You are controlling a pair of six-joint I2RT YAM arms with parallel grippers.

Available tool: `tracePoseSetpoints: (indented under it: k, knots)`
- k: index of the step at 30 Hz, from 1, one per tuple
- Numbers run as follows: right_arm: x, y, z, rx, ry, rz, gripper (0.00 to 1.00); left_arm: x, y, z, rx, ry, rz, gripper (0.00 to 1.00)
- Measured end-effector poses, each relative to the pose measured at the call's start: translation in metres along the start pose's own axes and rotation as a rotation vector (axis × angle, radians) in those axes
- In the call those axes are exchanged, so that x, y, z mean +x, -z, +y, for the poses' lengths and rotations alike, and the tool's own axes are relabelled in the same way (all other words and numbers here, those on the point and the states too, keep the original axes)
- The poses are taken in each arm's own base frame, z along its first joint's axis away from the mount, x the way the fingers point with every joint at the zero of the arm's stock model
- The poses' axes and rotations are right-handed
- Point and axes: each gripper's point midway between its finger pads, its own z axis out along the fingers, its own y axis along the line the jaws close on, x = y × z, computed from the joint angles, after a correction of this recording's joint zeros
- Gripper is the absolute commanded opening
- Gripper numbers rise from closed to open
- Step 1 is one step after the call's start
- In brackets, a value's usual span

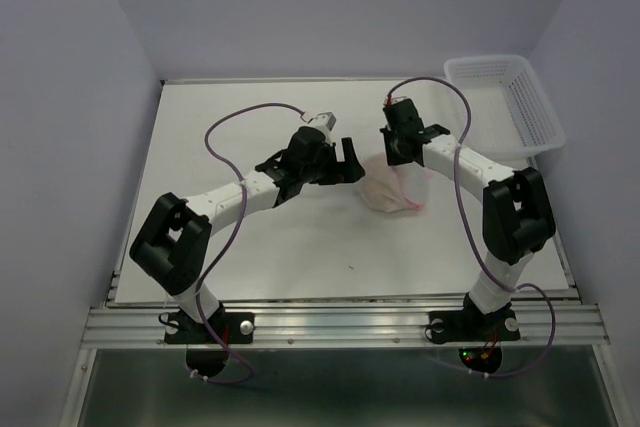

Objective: Unzip the laundry bag and remove the bra

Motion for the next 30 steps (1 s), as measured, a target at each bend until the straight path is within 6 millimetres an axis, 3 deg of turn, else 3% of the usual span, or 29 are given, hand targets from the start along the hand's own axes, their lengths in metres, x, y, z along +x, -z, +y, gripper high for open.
tracePoseSetpoints:
  k: [5, 9, 13, 17, 23, 27, 30]
  knots:
    - [-0.009, 0.010, -0.033, 0.141, -0.062, -0.046, 0.01, 0.000, 0.000, 0.001, -0.006, -0.001, -0.002, 0.99]
    - [-0.019, 0.040, -0.061, 0.233, -0.126, -0.119, 0.01, 0.001, -0.002, 0.001, -0.004, -0.010, 0.010, 0.99]
    - [-0.017, 0.071, -0.083, 0.283, -0.204, -0.180, 0.01, -0.007, -0.016, -0.015, 0.020, -0.048, 0.016, 0.99]
    - [0.004, 0.085, -0.101, 0.315, -0.272, -0.177, 0.01, -0.016, -0.036, -0.049, 0.073, -0.113, 0.023, 0.99]
    - [0.063, 0.088, -0.136, 0.395, -0.392, -0.107, 0.01, -0.012, -0.062, -0.077, 0.091, -0.195, 0.060, 0.99]
    - [0.083, 0.090, -0.133, 0.352, -0.413, -0.106, 0.01, -0.007, -0.072, -0.076, 0.012, -0.312, 0.083, 0.99]
    - [0.079, 0.097, -0.127, 0.305, -0.424, -0.144, 0.01, -0.012, -0.086, -0.081, -0.029, -0.396, 0.080, 0.97]
